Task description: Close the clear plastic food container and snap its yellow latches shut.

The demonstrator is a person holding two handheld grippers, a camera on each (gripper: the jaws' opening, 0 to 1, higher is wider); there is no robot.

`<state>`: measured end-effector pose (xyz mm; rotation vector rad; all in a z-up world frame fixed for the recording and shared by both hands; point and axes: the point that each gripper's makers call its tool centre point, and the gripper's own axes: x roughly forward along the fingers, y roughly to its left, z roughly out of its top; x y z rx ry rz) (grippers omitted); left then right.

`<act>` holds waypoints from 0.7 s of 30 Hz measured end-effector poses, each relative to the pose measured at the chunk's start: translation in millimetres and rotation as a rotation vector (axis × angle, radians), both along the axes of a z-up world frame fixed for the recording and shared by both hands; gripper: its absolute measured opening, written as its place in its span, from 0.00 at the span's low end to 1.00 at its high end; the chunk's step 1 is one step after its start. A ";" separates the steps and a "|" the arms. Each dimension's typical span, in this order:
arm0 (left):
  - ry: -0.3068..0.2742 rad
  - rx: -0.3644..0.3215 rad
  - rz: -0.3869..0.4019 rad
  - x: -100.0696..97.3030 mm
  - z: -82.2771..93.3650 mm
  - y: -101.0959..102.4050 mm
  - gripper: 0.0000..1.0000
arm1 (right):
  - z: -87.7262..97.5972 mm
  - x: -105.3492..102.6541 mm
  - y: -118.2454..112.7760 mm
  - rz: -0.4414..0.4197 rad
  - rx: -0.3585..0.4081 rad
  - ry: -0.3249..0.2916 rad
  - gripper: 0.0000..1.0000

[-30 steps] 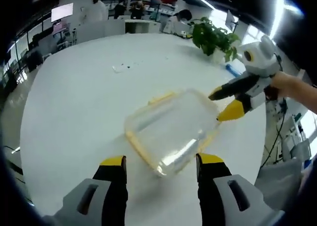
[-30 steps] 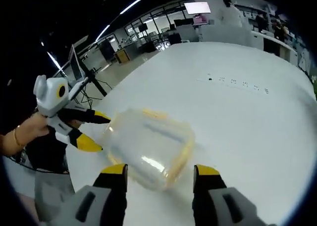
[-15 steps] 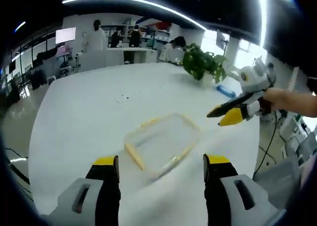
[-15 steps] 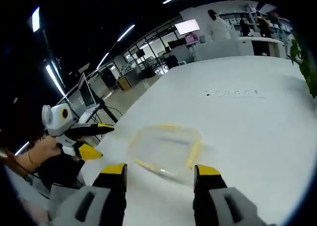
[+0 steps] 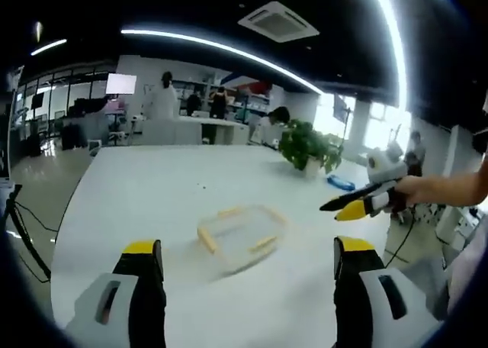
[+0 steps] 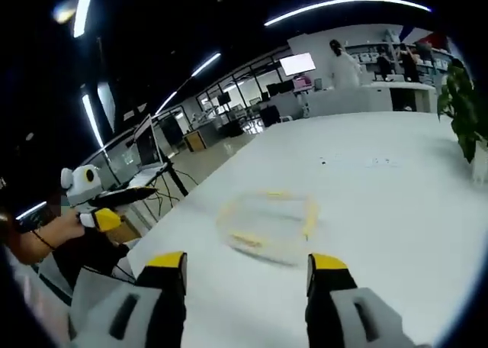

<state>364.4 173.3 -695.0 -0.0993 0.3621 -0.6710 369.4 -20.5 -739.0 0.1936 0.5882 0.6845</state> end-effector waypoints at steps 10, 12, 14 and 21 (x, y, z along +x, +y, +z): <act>0.009 0.002 0.059 -22.7 -13.6 20.8 0.99 | 2.5 -32.1 -13.6 -0.070 -0.046 -0.066 0.67; 0.010 0.011 0.061 -25.5 -16.5 21.9 0.99 | 2.3 -37.0 -15.6 -0.079 -0.046 -0.066 0.67; 0.013 0.006 0.066 -27.6 -17.5 22.6 0.99 | 2.0 -40.9 -17.0 -0.083 -0.049 -0.063 0.67; 0.016 0.016 0.071 -30.4 -21.1 23.3 0.99 | 4.3 -54.7 -16.8 -0.092 -0.042 -0.069 0.67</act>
